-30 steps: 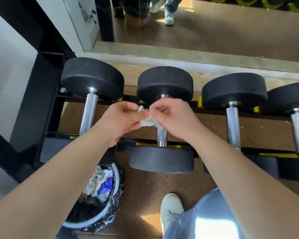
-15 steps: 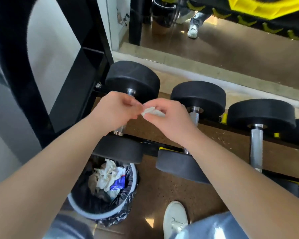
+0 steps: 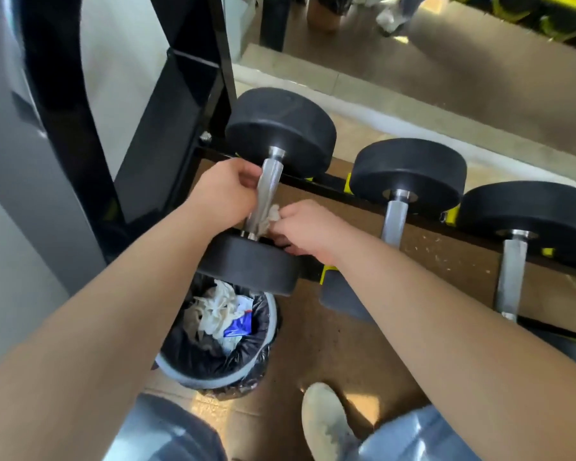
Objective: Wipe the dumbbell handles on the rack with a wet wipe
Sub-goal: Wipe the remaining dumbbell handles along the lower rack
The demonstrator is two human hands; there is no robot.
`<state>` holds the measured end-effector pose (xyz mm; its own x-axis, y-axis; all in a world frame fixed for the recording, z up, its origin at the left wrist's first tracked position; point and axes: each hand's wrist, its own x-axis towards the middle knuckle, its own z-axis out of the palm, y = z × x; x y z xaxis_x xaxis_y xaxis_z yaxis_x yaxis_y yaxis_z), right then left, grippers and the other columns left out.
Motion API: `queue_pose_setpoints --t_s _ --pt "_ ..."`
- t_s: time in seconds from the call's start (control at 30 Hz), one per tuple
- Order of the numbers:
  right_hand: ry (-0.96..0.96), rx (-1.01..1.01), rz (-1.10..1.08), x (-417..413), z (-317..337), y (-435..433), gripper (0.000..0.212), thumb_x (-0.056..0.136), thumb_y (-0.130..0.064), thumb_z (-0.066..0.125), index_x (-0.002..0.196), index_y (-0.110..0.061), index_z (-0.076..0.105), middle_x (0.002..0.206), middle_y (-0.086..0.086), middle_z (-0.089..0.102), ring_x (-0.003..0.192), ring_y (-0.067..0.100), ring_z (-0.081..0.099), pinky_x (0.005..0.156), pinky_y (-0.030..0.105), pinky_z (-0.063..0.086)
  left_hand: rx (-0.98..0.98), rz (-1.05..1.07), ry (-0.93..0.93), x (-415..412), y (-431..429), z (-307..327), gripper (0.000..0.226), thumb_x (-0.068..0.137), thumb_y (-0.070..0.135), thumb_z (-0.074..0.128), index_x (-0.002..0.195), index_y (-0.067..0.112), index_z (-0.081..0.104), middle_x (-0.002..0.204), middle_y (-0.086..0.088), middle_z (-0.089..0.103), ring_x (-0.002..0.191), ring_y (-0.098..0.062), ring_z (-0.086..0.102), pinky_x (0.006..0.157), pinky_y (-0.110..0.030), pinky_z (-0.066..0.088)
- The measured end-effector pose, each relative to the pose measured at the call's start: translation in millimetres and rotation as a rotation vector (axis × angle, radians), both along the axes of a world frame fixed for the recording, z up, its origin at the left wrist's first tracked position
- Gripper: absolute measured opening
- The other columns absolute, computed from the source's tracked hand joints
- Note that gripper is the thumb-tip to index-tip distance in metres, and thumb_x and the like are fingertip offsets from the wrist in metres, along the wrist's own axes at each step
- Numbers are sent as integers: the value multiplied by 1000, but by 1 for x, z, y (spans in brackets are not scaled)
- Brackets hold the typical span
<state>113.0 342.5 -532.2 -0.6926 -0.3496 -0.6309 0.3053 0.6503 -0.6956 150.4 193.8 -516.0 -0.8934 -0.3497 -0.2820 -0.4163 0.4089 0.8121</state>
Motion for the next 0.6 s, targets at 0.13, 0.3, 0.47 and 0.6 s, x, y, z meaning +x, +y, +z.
queue_pose_setpoints --t_s 0.13,0.3,0.47,0.6 --pt "-5 -288 -286 -30 -5 -15 29 91 17 51 113 9 68 111 29 70 99 39 73 71 39 65 55 -4 12 6 0 0 27 88 8 64 108 26 67 98 8 74 92 -8 69 87 -27 55" --pt "-116 -333 -225 -44 -3 -14 27 98 6 51 110 -7 71 110 16 74 96 27 72 66 30 61 96 7 21 11 -2 3 24 91 4 64 109 20 71 93 8 74 78 0 66 69 -10 47" --pt "-367 -180 142 -24 -5 1 23 94 12 55 104 -6 67 84 9 66 71 14 65 60 23 54 52 5 -48 11 -1 6 22 92 15 68 110 27 70 94 14 72 86 -1 67 85 -20 52" --pt "-402 -537 -340 -44 -13 -10 30 96 15 51 122 5 62 108 21 73 95 26 74 79 30 63 44 4 -99 12 1 13 21 91 19 72 107 33 69 101 14 72 97 -3 67 85 -18 49"
